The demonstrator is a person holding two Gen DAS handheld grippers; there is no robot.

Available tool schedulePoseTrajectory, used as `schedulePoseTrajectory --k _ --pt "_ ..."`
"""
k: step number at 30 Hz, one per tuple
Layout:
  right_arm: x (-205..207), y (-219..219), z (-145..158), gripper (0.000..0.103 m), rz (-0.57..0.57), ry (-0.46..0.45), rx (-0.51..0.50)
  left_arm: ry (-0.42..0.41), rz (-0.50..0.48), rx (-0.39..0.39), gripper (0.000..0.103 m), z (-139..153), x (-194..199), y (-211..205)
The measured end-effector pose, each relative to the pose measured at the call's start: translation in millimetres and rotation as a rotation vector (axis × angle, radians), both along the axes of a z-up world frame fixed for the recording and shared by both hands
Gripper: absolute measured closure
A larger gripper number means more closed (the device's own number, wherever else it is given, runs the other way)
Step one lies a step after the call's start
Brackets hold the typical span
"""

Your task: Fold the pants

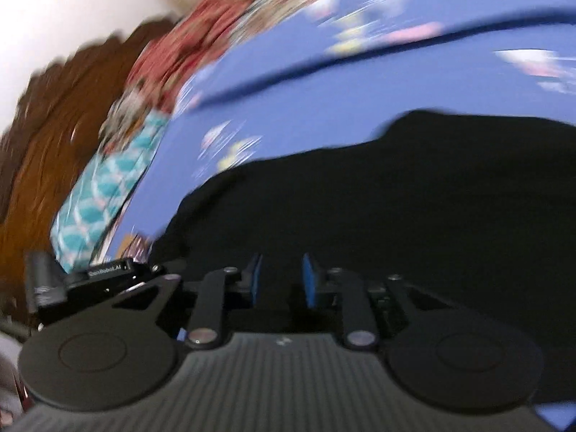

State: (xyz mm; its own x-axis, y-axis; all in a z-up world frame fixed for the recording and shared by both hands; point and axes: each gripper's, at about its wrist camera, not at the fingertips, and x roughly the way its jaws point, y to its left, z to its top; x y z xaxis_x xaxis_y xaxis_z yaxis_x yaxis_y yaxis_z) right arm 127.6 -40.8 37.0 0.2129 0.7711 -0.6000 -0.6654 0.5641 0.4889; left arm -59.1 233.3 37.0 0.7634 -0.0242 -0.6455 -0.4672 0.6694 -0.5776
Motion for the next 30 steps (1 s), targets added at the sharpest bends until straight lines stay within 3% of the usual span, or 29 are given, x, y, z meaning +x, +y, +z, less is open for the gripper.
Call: schedulePoseTrajectory --k 3,4,6,8,10,12,14,19,23,28,30 --pt "-17 39 -24 0.077 0.113 0.07 -0.03 -0.109 -0.041 0.303 0.078 36 -21 -34" --pt "-28 45 -34 0.077 0.143 0.066 -0.06 -0.091 -0.053 0.354 0.077 35 -22 -41" --pt "-36 53 -52 0.077 0.166 0.073 -0.15 0.037 -0.039 0.34 0.075 7 -16 -40" --pt "-37 48 -56 0.077 0.158 0.079 -0.118 0.19 0.021 0.261 0.066 -31 -14 -26" --pt "-28 44 -49 0.078 0.153 0.112 -0.101 0.114 0.061 0.182 0.061 -35 -30 -18" --pt "-25 33 -40 0.077 0.132 0.126 -0.072 0.123 0.077 0.238 0.039 -22 -36 -23" --pt "-25 13 -30 0.077 0.103 0.103 -0.041 0.128 0.111 0.296 0.031 -10 -45 -28" --pt "-30 -43 -30 0.077 -0.055 0.052 0.025 0.022 0.182 0.307 0.031 25 -73 -47" --pt "-21 -90 -35 0.077 -0.195 0.042 0.035 -0.07 0.066 0.384 0.031 45 -50 -76" --pt "-13 -112 -38 0.077 -0.312 0.05 0.041 -0.011 -0.087 0.402 0.031 23 7 -106" --pt "-11 -110 -45 0.077 -0.339 0.065 -0.022 0.041 -0.128 0.397 0.032 6 24 -115"
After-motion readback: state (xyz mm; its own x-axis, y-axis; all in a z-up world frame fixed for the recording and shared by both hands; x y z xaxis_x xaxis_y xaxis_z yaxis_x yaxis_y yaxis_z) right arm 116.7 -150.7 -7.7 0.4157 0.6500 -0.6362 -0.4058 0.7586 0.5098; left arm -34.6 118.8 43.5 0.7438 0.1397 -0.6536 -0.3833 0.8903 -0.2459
